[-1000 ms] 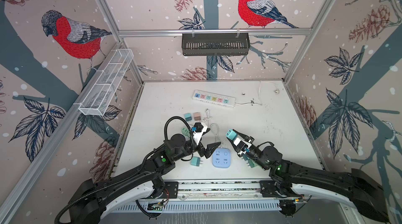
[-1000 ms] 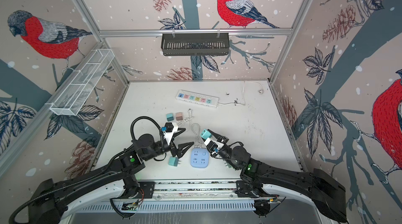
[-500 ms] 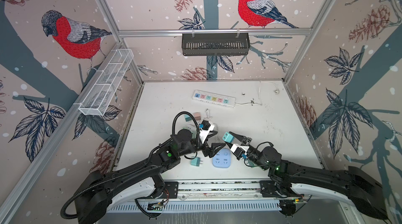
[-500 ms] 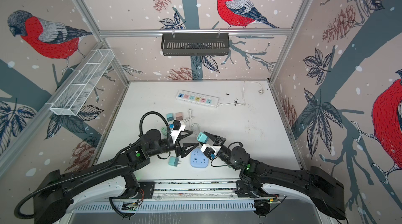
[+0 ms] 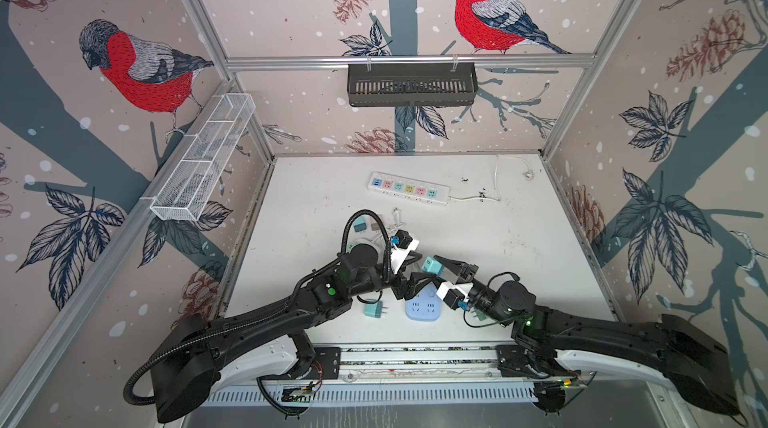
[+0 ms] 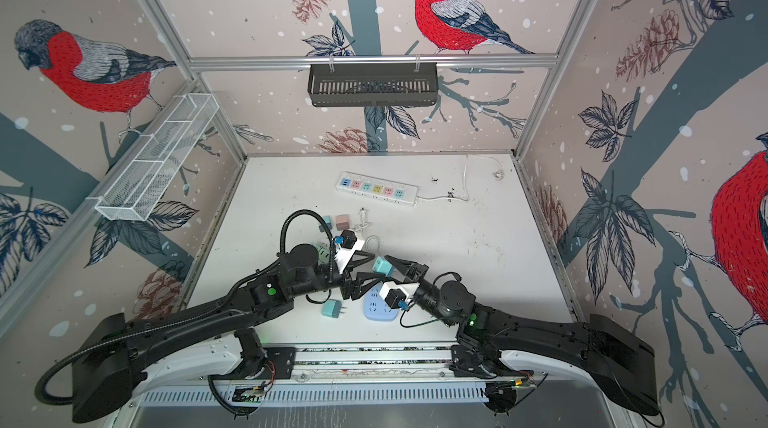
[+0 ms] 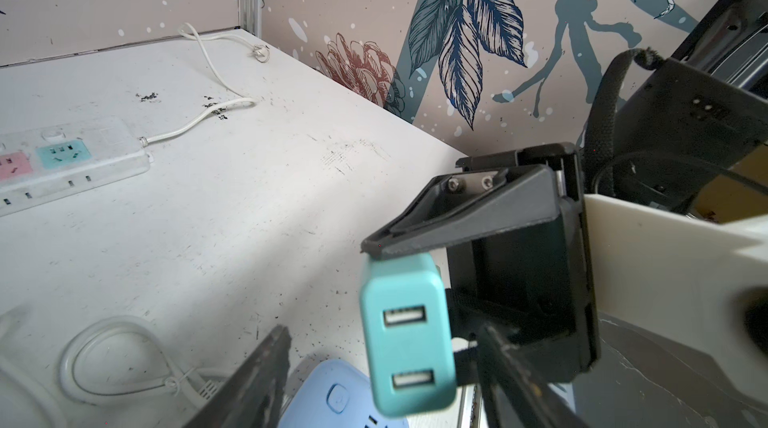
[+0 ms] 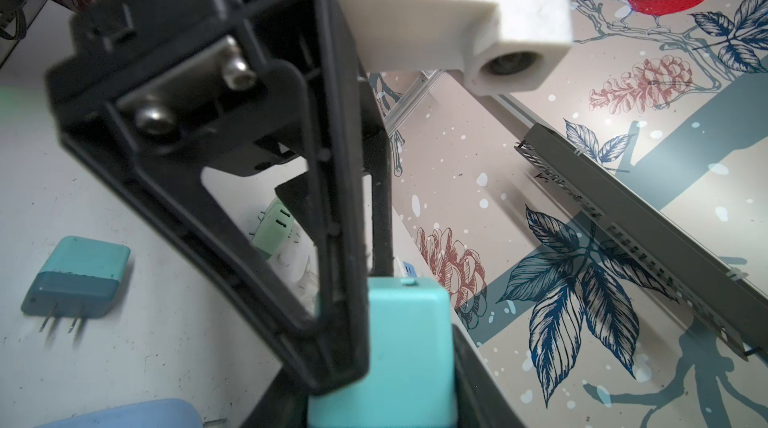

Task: Insert the plug
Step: 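Lift the teal adapter with the right gripper while the left gripper reaches toward it, then close the left gripper on the teal adapter while the right gripper releases and withdraws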

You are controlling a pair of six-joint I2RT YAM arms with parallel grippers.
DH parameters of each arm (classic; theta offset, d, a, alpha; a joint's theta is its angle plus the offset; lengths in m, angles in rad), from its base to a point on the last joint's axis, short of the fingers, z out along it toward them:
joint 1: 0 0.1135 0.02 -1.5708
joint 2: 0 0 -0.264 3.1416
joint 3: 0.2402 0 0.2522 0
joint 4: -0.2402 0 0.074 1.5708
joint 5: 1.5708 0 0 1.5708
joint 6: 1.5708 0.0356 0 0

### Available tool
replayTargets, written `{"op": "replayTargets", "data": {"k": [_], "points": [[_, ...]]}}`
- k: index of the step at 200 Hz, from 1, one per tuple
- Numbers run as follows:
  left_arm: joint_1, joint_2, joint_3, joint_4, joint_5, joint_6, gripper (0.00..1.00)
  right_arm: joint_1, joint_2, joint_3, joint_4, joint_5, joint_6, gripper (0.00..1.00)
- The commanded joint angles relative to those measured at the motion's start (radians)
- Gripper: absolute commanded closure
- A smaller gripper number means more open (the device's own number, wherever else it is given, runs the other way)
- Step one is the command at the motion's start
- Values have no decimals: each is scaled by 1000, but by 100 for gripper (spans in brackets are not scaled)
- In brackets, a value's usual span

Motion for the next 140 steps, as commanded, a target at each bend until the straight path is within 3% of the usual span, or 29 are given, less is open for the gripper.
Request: {"op": "replayTargets", "data": {"k": [1,63,113,128,140], "points": [[-7,14,21,-5,-2,18,32,6,2,9,17,0,-15,87],[-16,34,42,-23,3,30,50,20,20,20,1,15,-29,86],[-19,58,53,-29,16,39,83,27,32,26,-2,29,-32,85],[-20,66,59,-32,17,43,95,27,34,27,-3,34,-24,74],[-20,68,61,-36,9,49,100,28,34,29,-7,41,-8,49]]}}
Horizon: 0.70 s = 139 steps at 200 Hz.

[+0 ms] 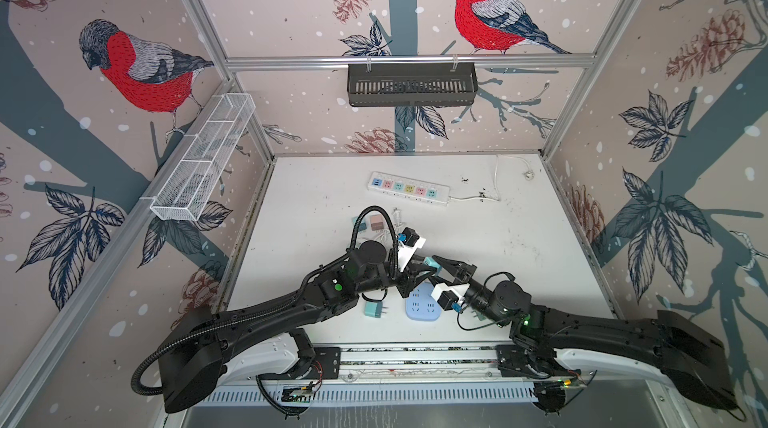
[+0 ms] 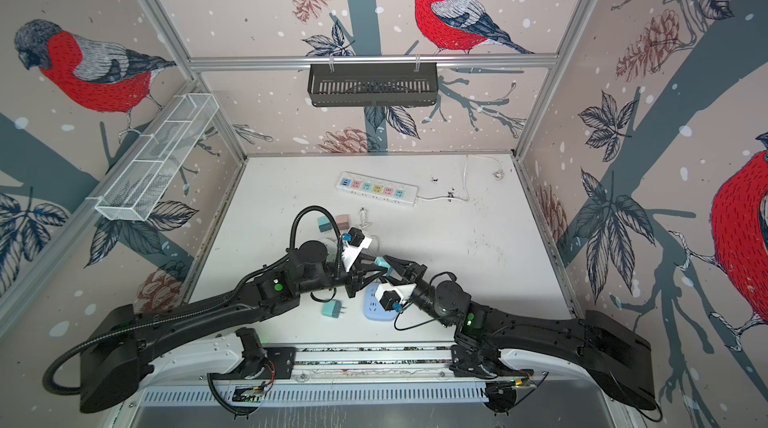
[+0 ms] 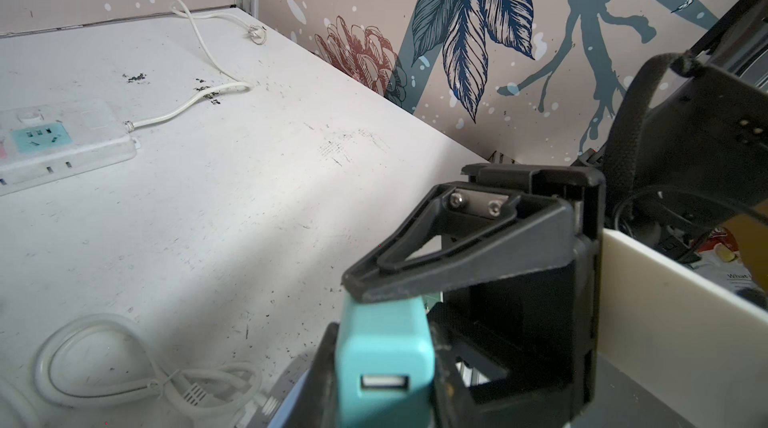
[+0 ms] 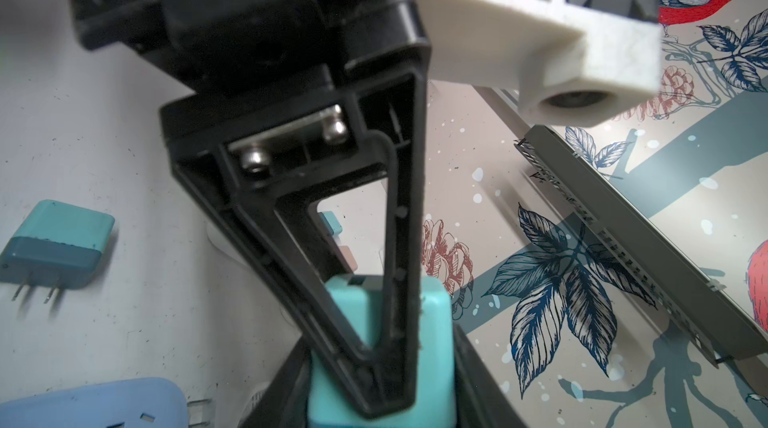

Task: Insert the plug
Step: 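Close the left gripper on the teal adapter while the right gripper releases and withdraws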

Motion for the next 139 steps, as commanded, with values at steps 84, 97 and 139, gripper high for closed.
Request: {"op": "replayTargets", "data": {"k": [84,97,139], "points": [[0,-106,-25,-117,-301,239,100,-8,-162,-36,-80,42,249,0],[0,-157,-51,-109,-338,279,100,-14,-206,-74,-51,41,279,0],[0,-344,-209,-11,-397,449,100,-113,-348,-172,20,78,422,0]]}}
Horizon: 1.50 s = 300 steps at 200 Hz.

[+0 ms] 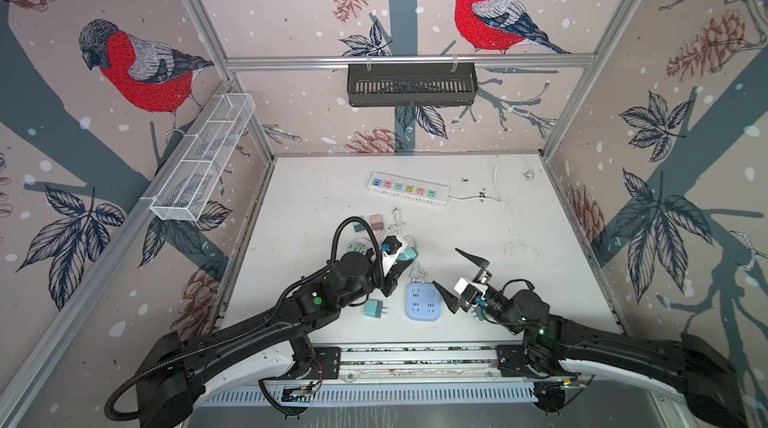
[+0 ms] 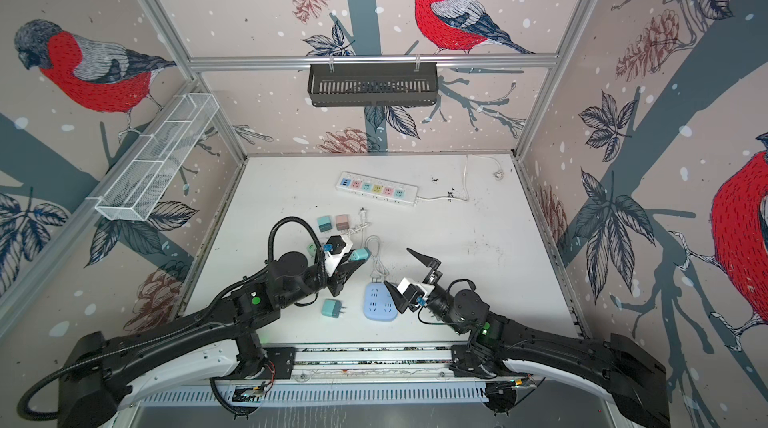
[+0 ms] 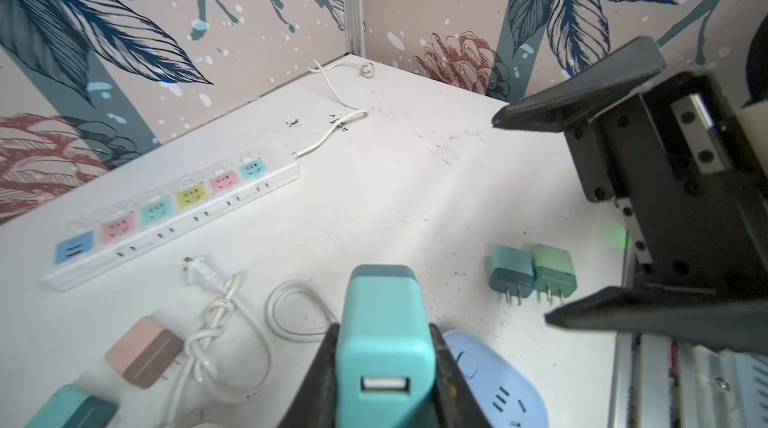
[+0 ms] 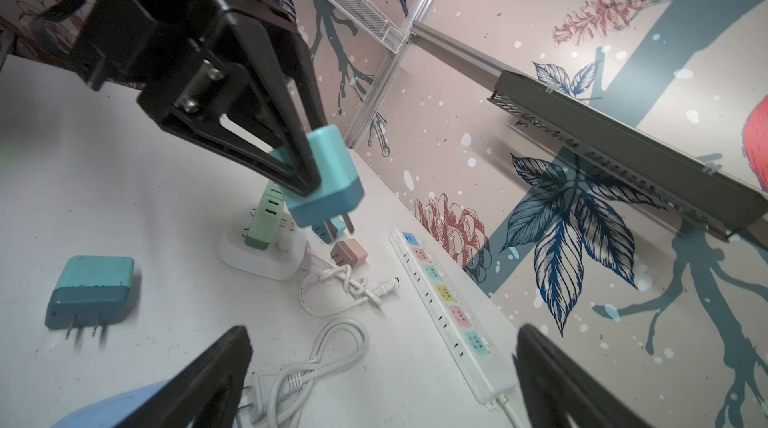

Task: Insert the plug
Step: 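Close the left gripper on the teal adapter while the right gripper releases and withdraws, then carry the teal adapter with the left gripper over the blue socket box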

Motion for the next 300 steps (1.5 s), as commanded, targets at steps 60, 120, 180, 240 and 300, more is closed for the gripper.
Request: {"op": "replayTargets", "data": {"k": [60,120,180,240,300], "points": [[-31,-190,-236,163,127,456,100,-389,-185,-141,139,-47,454,0],[-32,-3,-3,-58,127,480,100,-687,-235,-211,144,-38,721,0],[-57,199,204,-302,134,343,100,-786,-219,-216,129,-54,818,0],[-61,353,330,-432,194,274,100,-790,-216,-187,50,20,867,0],[-93,418,340,-460,250,299,100,-791,-174,-174,63,10,864,0]]}}
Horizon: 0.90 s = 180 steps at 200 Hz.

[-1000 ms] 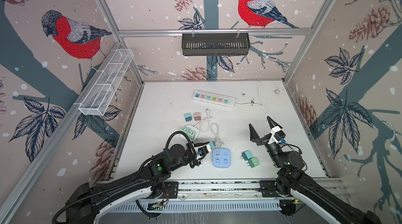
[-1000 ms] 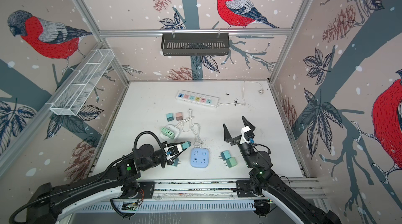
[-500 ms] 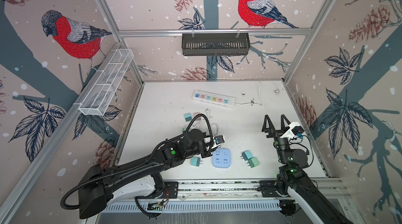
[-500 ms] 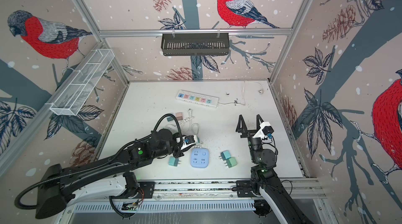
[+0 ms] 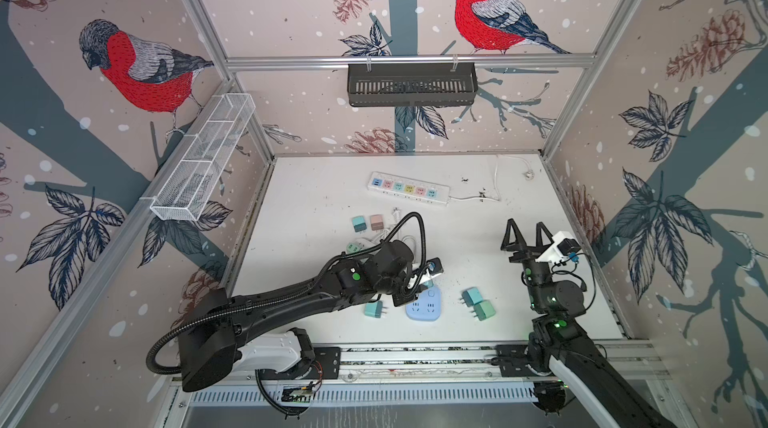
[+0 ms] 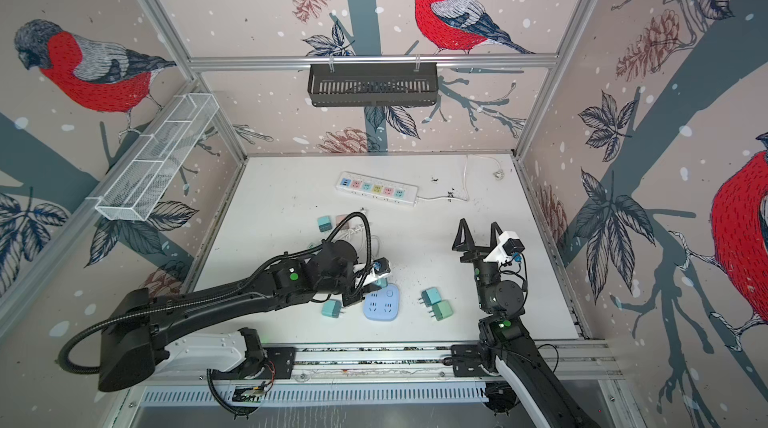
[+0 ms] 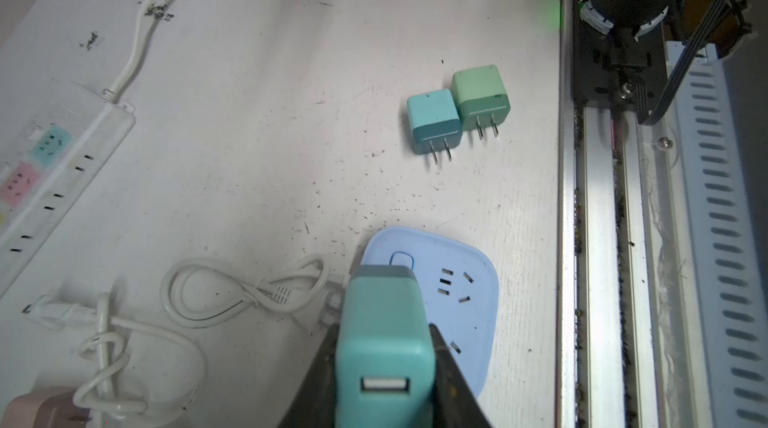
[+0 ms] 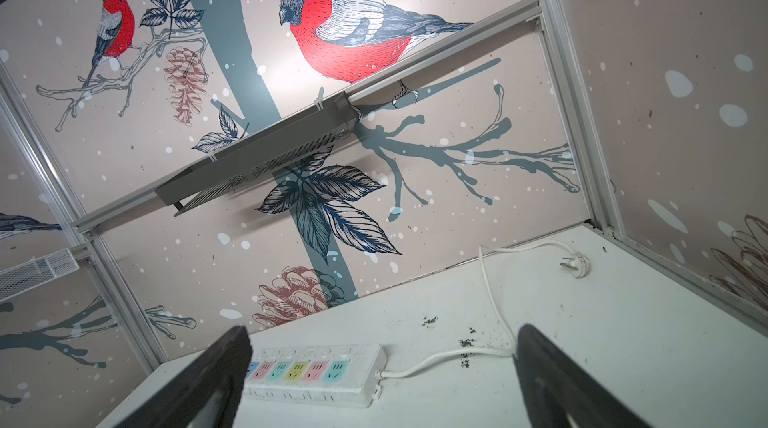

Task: Insert the plug
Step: 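Carry the teal adapter with the left gripper over the blue socket box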

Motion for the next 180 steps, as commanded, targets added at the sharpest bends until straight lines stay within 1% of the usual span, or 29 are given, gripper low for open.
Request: {"op": "replayTargets", "data": {"k": [1,44,58,72,89,104,126,159,180], "points": [[-11,12,0,-13,52,14,100,-1,19,-147,26,7,11,0],[-62,70,41,-65,45,27,100,-1,81,-133,54,-14,4,0],[-70,89,56,-91,48,38,100,-1,102,-126,58,-6,6,0],[-78,107,75,-121,20,21,100,0,125,-119,64,-5,7,0],[-84,116,71,-114,31,25,100,-1,144,-114,73,-20,1,0],[-87,128,71,-121,38,26,100,0,152,-110,74,-23,1,0],[-88,155,76,-126,18,20,100,0,157,-108,75,-34,-1,0],[-93,200,116,-169,4,11,100,1,156,-107,75,-31,-1,0],[-95,214,118,-155,3,21,100,0,156,-108,72,-36,-1,0]]}}
